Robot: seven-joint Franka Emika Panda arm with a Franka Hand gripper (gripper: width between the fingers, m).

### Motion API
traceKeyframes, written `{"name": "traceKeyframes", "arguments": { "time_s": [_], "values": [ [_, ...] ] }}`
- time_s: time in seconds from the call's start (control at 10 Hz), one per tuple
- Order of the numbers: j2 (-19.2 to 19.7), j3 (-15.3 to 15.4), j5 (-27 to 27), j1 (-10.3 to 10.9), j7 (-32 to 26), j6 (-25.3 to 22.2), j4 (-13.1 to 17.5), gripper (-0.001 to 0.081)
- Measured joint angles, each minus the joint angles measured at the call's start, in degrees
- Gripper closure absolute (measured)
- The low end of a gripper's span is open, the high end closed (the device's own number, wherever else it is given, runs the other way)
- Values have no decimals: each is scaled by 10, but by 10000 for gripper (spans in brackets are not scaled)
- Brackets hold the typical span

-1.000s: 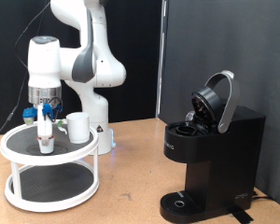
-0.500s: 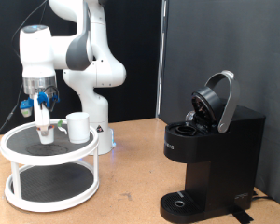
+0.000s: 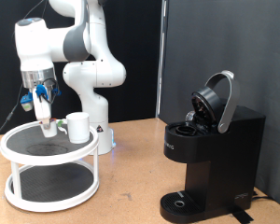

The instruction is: Make a cup of coffee with the keurig machine

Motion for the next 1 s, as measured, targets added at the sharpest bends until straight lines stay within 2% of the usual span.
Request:
{"name": "traceKeyframes", "arguments": {
  "time_s": [0.2, 0.4, 0.6, 0.8, 1.0],
  "values": [
    [-15, 0, 59, 12, -1, -21, 28, 410],
    [-23, -2, 127, 38, -35, -89, 66, 410],
    [-23, 7, 165, 60, -28, -121, 92, 410],
    [-23, 12, 168, 63, -19, -126, 97, 410],
    [-22, 10, 215, 70, -20, -136, 98, 410]
  ]
}}
